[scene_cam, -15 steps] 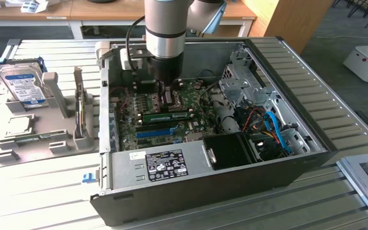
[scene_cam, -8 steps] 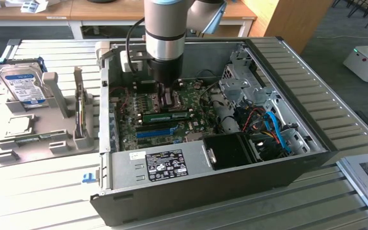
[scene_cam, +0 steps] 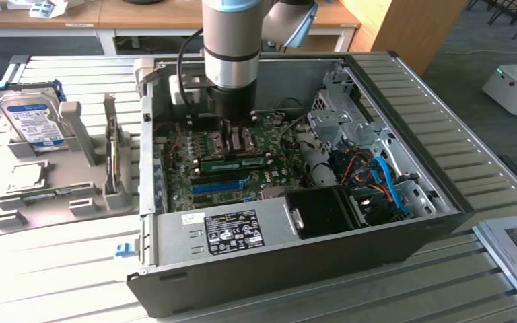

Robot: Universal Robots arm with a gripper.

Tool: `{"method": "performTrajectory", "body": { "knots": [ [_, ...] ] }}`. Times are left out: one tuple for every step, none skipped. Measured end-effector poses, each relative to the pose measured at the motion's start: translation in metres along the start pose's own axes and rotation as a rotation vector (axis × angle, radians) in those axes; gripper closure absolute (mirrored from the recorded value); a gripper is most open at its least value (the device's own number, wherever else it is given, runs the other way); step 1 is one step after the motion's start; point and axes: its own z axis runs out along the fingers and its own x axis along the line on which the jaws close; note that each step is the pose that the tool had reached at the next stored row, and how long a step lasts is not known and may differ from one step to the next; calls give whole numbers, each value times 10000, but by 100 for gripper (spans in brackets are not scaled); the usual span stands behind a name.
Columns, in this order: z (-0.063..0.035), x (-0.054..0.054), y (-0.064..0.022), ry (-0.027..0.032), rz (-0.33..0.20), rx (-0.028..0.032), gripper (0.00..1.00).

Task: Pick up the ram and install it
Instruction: 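Press down the ram until it locks into place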

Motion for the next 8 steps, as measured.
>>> {"method": "performTrajectory", "body": {
  "knots": [
    [3,0,0,1,0,0,90],
    [3,0,0,2,0,-1,90],
    [3,0,0,2,-1,-1,90],
    [3,0,1,2,0,-1,90],
    [3,0,0,2,0,-1,90],
    [4,0,0,1,0,-1,90],
    [8,-1,0,-1,0,2,90],
    [14,-1,0,-3,0,6,90]
  ]
}}
